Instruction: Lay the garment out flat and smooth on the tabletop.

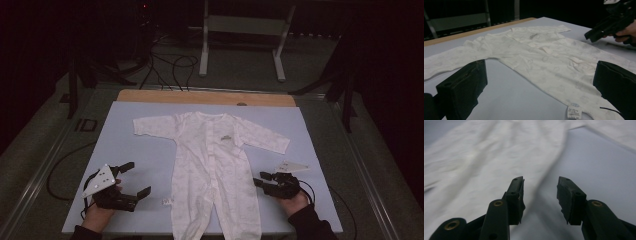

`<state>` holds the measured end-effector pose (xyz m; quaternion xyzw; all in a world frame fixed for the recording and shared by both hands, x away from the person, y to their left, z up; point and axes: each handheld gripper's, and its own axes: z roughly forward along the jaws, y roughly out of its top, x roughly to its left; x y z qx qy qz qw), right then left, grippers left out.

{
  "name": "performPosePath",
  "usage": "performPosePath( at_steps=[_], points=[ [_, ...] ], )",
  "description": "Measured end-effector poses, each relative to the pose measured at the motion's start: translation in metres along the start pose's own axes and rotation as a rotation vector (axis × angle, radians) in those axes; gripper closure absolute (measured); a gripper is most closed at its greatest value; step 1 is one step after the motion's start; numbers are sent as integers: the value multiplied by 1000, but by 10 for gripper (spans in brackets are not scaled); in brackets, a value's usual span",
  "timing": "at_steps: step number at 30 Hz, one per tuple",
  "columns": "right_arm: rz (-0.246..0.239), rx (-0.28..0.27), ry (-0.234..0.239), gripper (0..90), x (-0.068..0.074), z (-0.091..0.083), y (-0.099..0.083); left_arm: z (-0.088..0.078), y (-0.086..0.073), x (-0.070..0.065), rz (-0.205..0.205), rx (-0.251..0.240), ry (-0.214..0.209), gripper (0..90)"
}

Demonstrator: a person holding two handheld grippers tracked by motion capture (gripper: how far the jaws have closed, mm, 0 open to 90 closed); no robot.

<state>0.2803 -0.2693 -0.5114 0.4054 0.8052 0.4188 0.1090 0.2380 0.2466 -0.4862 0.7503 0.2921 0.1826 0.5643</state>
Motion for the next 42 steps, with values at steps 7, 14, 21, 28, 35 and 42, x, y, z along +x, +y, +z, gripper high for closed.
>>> performPosePath(
  at_steps=[7, 14, 21, 28, 35, 42],
  points=[
    [34, -56, -167, 585, -40, -7, 18, 1, 0, 0, -4, -1, -4, 0],
    [73, -75, -280, 585, -87, -11, 39, 0, 0, 0, -4, -5, -4, 0],
    [165, -28, -404, 634, -141, -6, 56, 0, -1, 1, -9, -9, -5, 0],
    [200, 50, -449, 640, -162, 10, 62, 0, -1, 1, -12, -13, -4, 0],
    [188, 138, -466, 711, -163, 29, 57, -1, -2, 1, -13, -17, -6, 0],
    [196, 151, -464, 869, -163, 37, 61, -2, -2, 1, -16, -21, -2, 0]
  ],
)
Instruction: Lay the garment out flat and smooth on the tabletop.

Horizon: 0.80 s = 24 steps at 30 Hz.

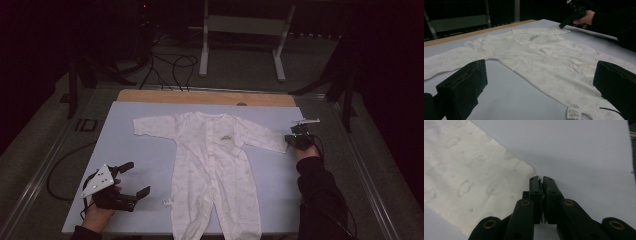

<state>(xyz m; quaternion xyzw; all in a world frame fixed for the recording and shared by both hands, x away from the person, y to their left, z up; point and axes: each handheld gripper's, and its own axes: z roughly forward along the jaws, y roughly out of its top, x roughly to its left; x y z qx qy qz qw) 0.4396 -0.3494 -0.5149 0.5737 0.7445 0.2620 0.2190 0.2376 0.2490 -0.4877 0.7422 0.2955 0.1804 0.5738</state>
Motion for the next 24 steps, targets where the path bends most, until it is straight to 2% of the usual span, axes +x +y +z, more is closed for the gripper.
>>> performPosePath(
  at_steps=[9, 14, 19, 24],
  points=[
    [34, -21, -32, 868, -18, 0, 25, 0, -1, 1, -5, 3, -6, 0],
    [15, -18, -56, 868, -20, 4, 41, 0, -1, 0, -3, 4, -7, 0],
    [20, -16, -70, 868, -23, 10, 55, 0, -1, 0, -5, 4, -9, 0],
    [37, -3, -76, 861, -25, 14, 60, 0, -1, 0, -5, 3, -7, 0]
  ],
)
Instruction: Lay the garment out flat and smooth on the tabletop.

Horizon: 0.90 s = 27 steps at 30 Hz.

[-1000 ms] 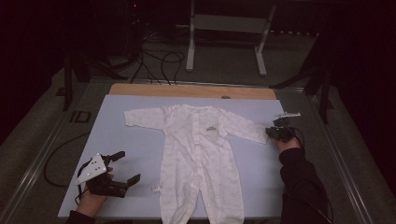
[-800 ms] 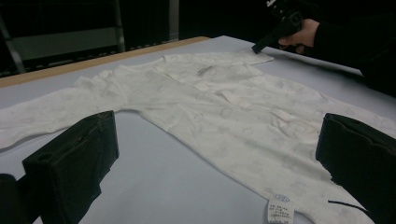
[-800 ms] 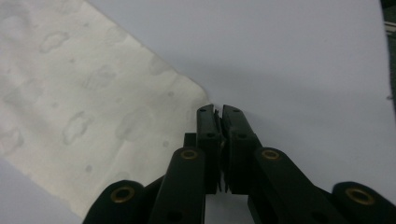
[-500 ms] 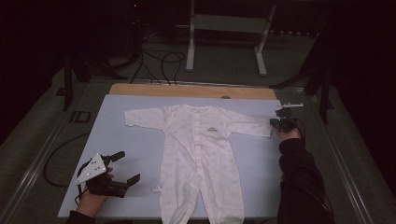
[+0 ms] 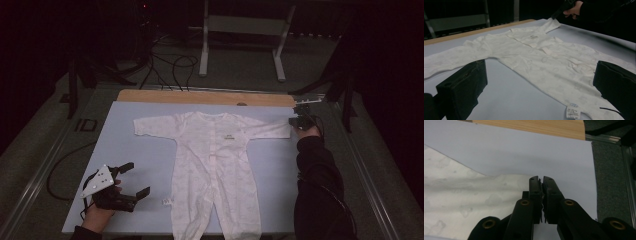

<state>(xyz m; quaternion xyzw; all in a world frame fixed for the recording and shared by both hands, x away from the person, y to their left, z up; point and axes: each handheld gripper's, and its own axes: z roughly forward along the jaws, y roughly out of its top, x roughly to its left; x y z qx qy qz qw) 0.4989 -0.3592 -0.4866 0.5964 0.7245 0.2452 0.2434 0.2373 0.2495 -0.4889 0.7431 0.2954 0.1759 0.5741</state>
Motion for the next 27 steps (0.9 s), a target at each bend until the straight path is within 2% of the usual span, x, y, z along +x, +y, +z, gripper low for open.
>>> performPosePath(
  at_steps=[6, 9, 12, 14, 16, 17, 19, 22, 24, 25, 27],
  points=[
    [25, 34, -17, 810, -4, 2, -5, -1, 0, 0, 1, 5, 6, 0],
    [52, 50, -26, 683, -8, -1, -11, 0, 0, 0, 2, 5, 7, 0],
    [71, 44, -21, 631, -8, -5, -15, -1, 0, 0, 2, 2, 10, 0],
    [89, 23, -1, 602, -9, -9, -19, -1, 0, 0, 0, 2, 12, 0],
    [105, 23, -34, 574, -9, -12, -24, -1, 0, 0, 1, 2, 12, 0],
    [130, 13, -30, 547, -10, -14, -27, -1, 0, 0, 1, 3, 13, 0],
    [134, 13, -34, 481, -12, -15, -32, -1, 0, 0, 3, 0, 14, 0],
    [138, -2, -6, 425, -12, -19, -37, -2, 1, -1, 2, -2, 17, 0],
    [144, -27, 30, 405, -9, -23, -39, -2, 1, -1, 6, 0, 18, 0],
    [125, -45, 58, 364, -5, -27, -41, -3, 1, -1, 5, -2, 18, 0],
    [95, -55, 83, 323, 1, -30, -43, -3, 1, 0, 5, 2, 18, 0]
  ],
)
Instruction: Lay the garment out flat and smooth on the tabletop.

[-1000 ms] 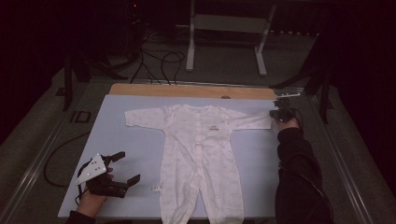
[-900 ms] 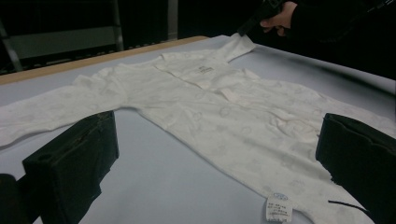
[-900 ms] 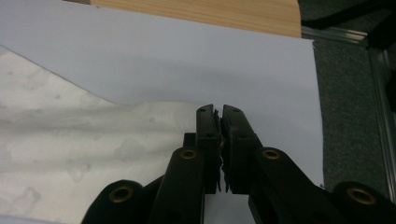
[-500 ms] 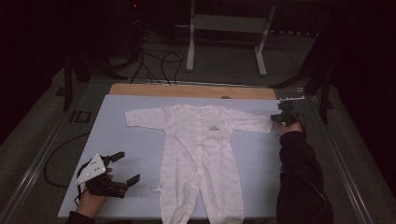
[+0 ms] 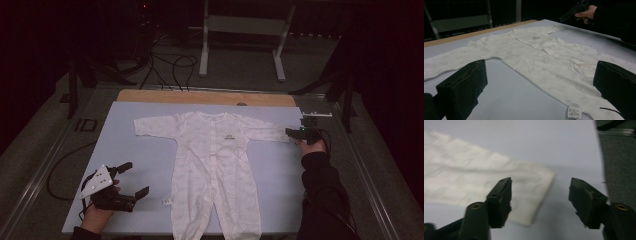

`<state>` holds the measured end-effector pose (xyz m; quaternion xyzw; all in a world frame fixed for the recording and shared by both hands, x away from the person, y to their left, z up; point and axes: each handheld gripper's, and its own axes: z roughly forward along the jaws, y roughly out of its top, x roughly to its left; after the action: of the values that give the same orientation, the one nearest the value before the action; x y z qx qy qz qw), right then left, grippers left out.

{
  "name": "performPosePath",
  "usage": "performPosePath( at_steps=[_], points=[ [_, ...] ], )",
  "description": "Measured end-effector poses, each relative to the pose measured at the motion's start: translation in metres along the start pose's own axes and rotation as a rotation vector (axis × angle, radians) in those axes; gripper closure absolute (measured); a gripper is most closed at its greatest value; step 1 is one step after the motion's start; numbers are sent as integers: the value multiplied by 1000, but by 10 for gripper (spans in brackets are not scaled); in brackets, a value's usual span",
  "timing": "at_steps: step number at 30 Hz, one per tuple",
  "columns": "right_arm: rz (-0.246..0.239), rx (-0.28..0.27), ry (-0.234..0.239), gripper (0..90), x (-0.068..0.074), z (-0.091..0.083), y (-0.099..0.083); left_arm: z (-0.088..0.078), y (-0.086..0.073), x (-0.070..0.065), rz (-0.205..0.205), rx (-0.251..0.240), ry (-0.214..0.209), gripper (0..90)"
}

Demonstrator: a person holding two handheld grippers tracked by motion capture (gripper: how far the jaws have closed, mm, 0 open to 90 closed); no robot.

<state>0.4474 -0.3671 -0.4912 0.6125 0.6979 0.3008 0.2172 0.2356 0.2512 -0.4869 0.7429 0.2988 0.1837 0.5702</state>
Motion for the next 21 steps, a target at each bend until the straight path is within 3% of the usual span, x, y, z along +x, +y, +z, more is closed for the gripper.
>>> performPosePath(
  at_steps=[8, 17, 21],
  points=[
    [-54, -16, 175, 135, 25, -6, -13, 0, -1, 1, -5, 9, 0, 0],
    [-103, -51, 238, 90, 50, -17, -34, -2, -1, 1, -6, 6, 5, 0],
    [-158, -77, 254, 89, 64, -24, -47, -3, -2, 1, -9, 12, 4, 0]
  ],
)
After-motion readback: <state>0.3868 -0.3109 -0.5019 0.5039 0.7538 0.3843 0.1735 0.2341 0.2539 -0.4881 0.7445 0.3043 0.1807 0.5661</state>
